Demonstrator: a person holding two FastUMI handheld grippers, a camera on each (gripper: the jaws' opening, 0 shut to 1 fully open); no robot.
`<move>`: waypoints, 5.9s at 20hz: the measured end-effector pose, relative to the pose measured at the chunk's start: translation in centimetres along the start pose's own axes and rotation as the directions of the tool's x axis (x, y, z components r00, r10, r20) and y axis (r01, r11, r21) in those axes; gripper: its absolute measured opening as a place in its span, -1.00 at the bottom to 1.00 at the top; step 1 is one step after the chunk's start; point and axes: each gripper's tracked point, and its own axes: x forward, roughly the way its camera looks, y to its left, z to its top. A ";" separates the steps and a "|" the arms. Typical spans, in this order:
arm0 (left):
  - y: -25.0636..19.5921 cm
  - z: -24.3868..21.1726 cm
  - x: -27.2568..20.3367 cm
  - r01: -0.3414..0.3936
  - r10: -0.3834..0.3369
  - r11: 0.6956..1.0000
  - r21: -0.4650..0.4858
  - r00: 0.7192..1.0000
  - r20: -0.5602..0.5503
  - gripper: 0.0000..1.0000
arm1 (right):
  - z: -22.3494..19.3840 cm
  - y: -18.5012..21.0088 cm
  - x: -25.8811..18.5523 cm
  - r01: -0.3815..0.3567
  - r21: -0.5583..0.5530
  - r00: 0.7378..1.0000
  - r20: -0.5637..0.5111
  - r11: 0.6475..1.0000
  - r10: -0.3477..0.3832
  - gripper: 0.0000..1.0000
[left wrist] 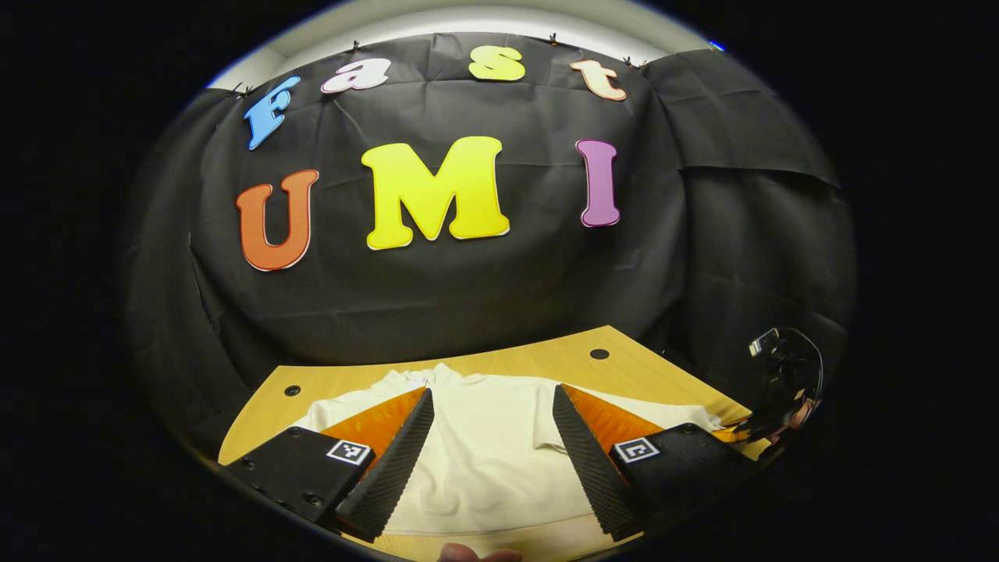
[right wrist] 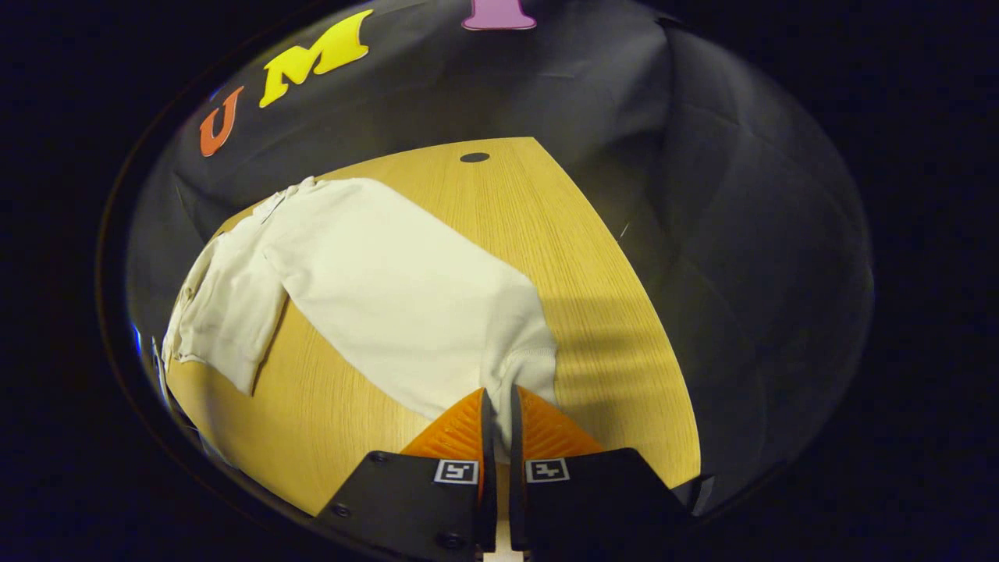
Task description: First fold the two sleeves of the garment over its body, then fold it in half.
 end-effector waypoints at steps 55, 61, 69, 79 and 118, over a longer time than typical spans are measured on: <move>34.6 -13.4 -12.6 -0.602 0.565 0.755 -0.261 0.798 -0.207 0.94 | 16.9 69.2 13.9 -0.311 -0.596 0.920 0.006 0.740 0.391 -0.41; 35.5 -13.5 -12.8 -0.606 0.575 0.749 -0.267 0.796 -0.191 0.95 | 18.4 70.4 9.1 -0.372 -0.579 0.876 0.041 0.726 0.481 -0.05; 37.4 -17.1 -15.6 -0.606 0.574 0.774 -0.184 0.794 -0.199 0.94 | 19.3 67.4 -2.3 -0.418 -0.587 0.794 0.136 0.694 0.593 0.11; 43.7 -29.4 -19.0 -0.527 0.469 0.847 -0.063 0.799 -0.376 0.95 | 14.2 59.9 -8.6 -0.467 -0.580 0.797 0.053 0.668 0.602 0.28; 36.2 -15.3 -7.4 -0.257 0.196 0.946 -0.196 0.939 -0.283 -0.94 | 11.7 43.0 -18.7 -0.606 -0.346 0.729 0.120 0.717 0.674 0.34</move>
